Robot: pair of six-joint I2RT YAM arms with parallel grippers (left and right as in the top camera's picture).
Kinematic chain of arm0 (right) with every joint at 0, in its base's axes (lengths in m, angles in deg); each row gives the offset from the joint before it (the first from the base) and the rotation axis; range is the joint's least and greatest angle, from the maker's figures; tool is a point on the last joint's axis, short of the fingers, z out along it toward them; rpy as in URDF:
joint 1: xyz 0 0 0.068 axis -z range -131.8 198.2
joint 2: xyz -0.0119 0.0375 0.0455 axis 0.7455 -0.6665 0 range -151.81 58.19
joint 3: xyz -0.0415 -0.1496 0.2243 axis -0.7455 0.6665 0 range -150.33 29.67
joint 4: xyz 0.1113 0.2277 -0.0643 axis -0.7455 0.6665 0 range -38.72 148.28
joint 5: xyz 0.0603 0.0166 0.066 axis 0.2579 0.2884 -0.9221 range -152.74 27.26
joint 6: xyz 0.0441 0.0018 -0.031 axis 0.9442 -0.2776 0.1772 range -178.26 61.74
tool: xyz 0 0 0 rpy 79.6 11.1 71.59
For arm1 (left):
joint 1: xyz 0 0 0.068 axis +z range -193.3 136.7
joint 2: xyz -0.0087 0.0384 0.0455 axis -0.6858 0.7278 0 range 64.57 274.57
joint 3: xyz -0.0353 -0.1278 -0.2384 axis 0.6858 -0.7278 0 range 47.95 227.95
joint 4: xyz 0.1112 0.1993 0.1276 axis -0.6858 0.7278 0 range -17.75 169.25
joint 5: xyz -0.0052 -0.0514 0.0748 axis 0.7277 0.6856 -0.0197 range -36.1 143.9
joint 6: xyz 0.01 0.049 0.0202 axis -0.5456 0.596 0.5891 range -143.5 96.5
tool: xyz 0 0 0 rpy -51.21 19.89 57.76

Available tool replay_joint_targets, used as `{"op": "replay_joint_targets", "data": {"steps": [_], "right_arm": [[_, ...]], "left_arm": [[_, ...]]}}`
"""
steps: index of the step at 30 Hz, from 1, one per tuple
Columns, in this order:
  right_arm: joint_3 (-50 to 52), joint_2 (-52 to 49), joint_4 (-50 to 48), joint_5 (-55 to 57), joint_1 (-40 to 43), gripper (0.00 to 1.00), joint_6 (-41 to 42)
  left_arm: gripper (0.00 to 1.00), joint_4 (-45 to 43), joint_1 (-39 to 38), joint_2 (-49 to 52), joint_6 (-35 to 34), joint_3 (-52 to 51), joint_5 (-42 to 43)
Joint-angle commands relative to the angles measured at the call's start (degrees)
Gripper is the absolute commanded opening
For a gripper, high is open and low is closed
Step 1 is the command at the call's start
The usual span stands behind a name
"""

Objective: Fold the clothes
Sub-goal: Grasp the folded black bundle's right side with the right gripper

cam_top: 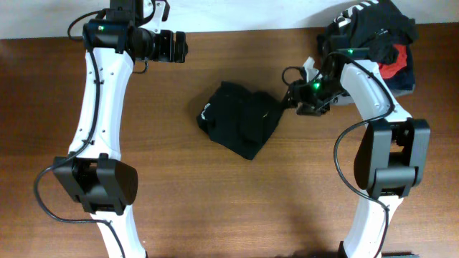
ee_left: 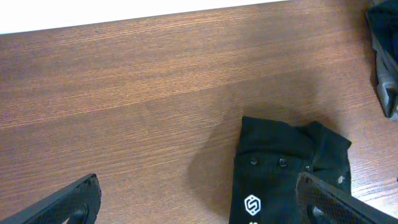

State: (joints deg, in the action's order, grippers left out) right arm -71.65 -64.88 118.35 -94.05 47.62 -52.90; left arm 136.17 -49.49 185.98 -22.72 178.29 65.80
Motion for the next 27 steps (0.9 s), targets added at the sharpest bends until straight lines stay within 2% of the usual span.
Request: {"op": "replay_joint_targets", "data": {"steps": [1,5,8,16,19,24,27], "right_arm": [[0.50,-0.76,2.21,-1.62,-0.44,0.69,-0.90],[0.61,-0.74,3.23,-6.60,-1.25,0.69,-0.20],[2.05,-0.74,1.64,-6.36,-3.08,0.69,3.65],[16.63,-0.74,-15.43,-6.25,-9.05,0.66,22.49],[19.32,-0.74,-18.84,-7.85,-9.84,0.64,24.30],[20.74,-0.74,-19.30,-7.91,-10.45,0.63,24.76],[20.74,-0.74,-19.56,-7.89,-10.45,0.58,24.76]], "left_arm": [[0.99,0.22,-0.02,0.55,1.46,0.52,-0.42],[0.99,0.22,-0.02,0.55,1.46,0.52,-0.44],[0.99,0.20,-0.02,0.55,1.46,0.52,-0.44],[0.99,1.27,-0.02,0.55,2.64,0.52,-0.42],[0.99,1.90,-0.02,0.55,3.19,0.52,-1.81],[0.99,2.16,-0.02,0.55,3.21,0.52,-2.78],[0.99,2.12,-0.02,0.55,3.19,0.52,-2.78]]}}
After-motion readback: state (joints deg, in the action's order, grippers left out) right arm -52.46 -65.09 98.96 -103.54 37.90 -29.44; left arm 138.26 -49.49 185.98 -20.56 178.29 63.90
